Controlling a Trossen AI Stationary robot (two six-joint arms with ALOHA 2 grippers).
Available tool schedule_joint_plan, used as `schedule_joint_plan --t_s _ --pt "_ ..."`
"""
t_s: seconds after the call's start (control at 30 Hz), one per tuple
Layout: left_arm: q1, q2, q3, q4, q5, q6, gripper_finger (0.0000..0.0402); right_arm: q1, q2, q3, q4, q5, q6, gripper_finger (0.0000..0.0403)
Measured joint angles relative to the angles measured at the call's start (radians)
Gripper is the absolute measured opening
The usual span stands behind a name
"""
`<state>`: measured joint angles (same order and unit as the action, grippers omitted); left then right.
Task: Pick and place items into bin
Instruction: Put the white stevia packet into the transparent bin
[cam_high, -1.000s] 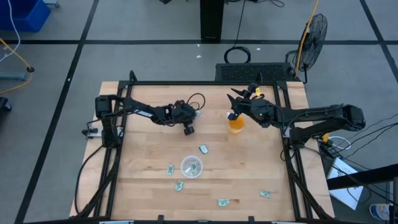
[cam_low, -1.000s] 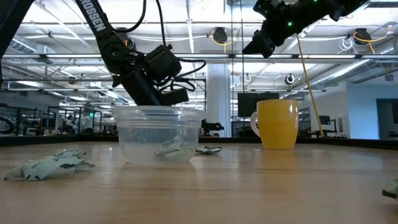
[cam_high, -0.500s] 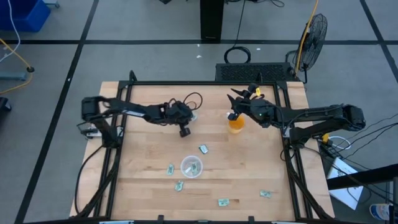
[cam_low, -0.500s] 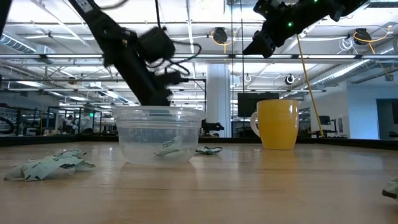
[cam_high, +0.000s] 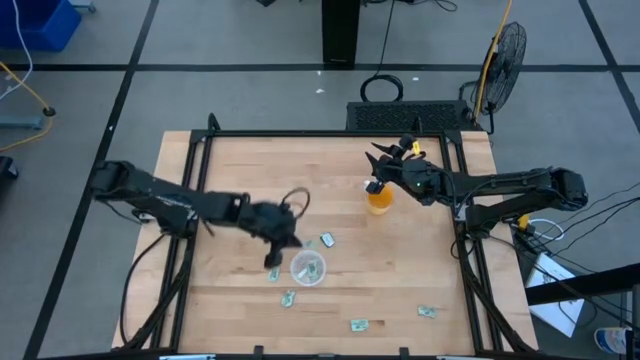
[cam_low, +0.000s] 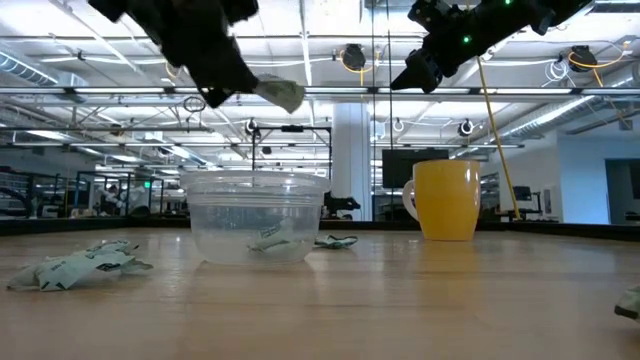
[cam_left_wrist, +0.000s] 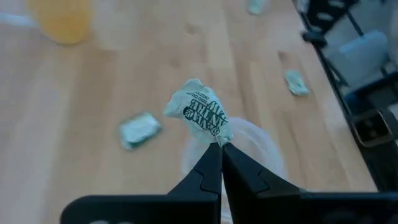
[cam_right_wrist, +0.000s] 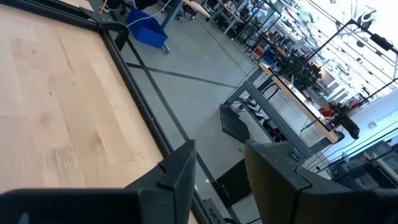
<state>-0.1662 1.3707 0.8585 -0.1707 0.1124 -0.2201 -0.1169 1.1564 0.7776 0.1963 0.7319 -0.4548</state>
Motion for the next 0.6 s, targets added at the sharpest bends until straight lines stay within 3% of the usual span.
schedule_joint_plan --t_s 0.3,0.6 --pt "-0.219 0.08 -0.002 0.021 -0.087 -0.094 0.001 0.0 0.0 0.0 0.0 0.0 0.002 0.013" --pt "-0.262 0.161 -0.002 0.02 -0.115 -0.161 0.0006 0.0 0.0 0.0 0.0 -0.001 0.013 0.013"
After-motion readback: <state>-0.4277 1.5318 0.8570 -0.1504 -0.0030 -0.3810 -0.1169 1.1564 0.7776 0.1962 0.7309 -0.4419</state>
